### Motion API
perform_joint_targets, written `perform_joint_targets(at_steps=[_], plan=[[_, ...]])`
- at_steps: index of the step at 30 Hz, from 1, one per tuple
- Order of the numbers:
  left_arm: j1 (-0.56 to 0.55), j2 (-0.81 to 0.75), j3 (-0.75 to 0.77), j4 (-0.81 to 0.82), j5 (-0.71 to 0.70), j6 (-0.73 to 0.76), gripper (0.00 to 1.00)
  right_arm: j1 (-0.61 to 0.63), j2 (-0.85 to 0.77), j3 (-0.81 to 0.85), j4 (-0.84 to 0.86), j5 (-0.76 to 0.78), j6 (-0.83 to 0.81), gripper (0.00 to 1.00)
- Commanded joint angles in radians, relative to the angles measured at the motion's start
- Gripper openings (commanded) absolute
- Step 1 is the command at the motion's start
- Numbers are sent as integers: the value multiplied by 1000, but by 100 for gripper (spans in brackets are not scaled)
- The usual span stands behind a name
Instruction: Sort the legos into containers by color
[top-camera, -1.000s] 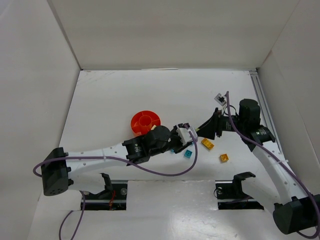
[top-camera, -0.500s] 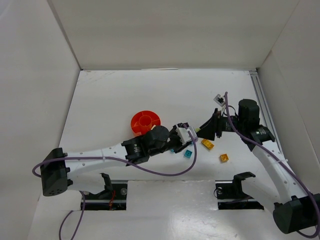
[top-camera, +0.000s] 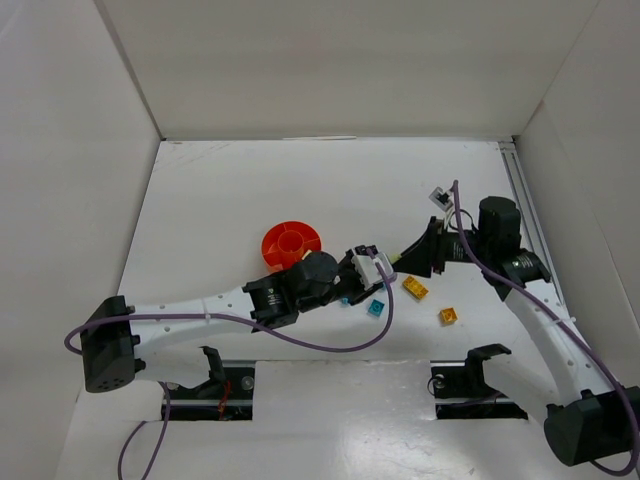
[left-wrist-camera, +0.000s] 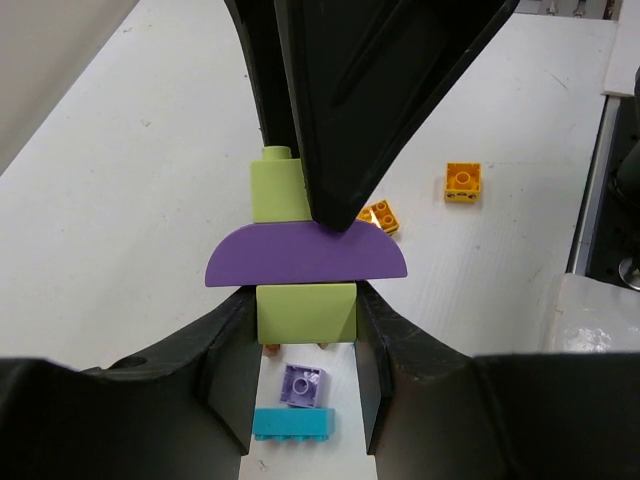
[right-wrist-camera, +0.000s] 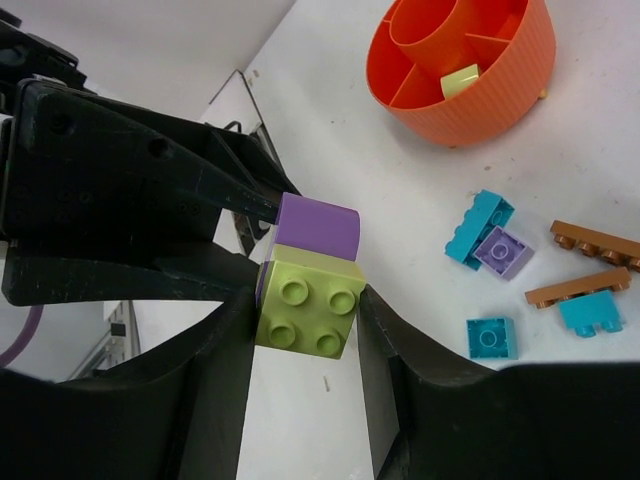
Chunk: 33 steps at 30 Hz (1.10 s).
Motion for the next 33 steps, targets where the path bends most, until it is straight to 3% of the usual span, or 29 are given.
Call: perform_joint_targets(at_steps=[1,14,18,23,26,33], plan=[[-3,-42,-24,62,3,-11,9,-42,5,32,67,-38,-19,11],[-3,-72,-88,21,-131,-137,9,-122,37,98,1,-67,-94,5],[126,-81,-48,-77,-185,-365,9,-122,37,119,-129,69,-200,5],[272,-69,25,-266,-266,-563,15,-131,-6,99,-165,221,-225,5],[399,-23,67,-383,-198,-695,15,-131,-32,99,-190,298,-246,5],[425,37,137,-461,-216,-778,12,-131,-60,99,-208,357,-255,5]])
